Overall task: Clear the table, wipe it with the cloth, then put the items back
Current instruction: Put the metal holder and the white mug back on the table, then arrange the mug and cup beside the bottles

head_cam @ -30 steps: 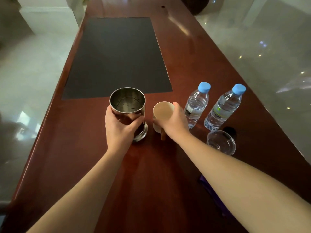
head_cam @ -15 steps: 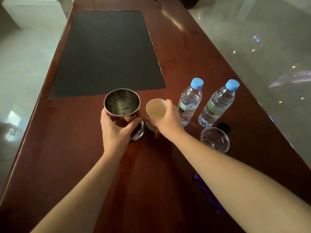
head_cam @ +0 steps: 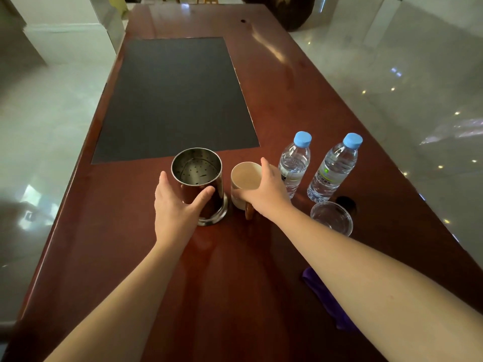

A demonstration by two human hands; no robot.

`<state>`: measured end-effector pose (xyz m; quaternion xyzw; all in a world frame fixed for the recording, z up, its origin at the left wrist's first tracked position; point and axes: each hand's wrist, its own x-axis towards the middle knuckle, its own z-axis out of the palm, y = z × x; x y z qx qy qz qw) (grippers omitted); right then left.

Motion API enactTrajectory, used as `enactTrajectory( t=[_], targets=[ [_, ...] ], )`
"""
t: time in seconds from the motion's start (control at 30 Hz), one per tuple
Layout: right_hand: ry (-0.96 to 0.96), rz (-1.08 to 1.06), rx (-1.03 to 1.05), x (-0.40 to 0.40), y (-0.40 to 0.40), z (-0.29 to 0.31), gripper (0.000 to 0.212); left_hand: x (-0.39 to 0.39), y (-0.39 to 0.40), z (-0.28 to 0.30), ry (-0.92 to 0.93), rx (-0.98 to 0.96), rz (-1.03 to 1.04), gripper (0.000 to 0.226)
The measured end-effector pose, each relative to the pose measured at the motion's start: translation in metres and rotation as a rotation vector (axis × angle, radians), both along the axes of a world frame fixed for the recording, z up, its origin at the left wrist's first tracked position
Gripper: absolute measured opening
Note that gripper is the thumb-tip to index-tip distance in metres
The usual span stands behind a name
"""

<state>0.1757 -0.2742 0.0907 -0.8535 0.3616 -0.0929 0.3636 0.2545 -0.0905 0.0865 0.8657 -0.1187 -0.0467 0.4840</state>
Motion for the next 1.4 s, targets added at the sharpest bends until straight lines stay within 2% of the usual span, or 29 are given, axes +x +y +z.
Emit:
enactTrajectory(
  t=[0.13,0.33,0.5,0.67,0.93,1.07,1.4],
  targets=[
    [-0.024,-0.015,-0.068,-0.01,0.01,0.017,0.085,-0.005,0.009,0.026,-0.093,0.072,0.005,0.095],
    [-0.014,-0.014,-0.147,-0.033,0.024,0.055,0.07,-0.016,0.018,0.071,-0.164,0.101,-0.003,0.076],
    [-0.034,0.02,-0.234,-0.07,0.031,0.08,0.055,-0.043,0.023,0.101,-0.382,0.282,-0.065,0.069],
    [0.001,0.087,-0.337,-0.102,0.028,0.094,0.072,-0.076,0.021,0.116,-0.542,0.474,-0.14,0.069],
    [0.02,0.296,-0.549,-0.153,0.007,0.116,0.07,-0.137,0.0,0.142,-0.639,0.682,-0.135,0.068],
    [-0.039,0.322,-0.552,-0.18,-0.009,0.124,0.065,-0.17,-0.015,0.152,-0.647,0.7,-0.109,0.066],
    [0.022,0.237,-0.402,-0.232,-0.048,0.102,0.069,-0.225,-0.053,0.13,-0.584,0.611,-0.154,0.062]
  ],
)
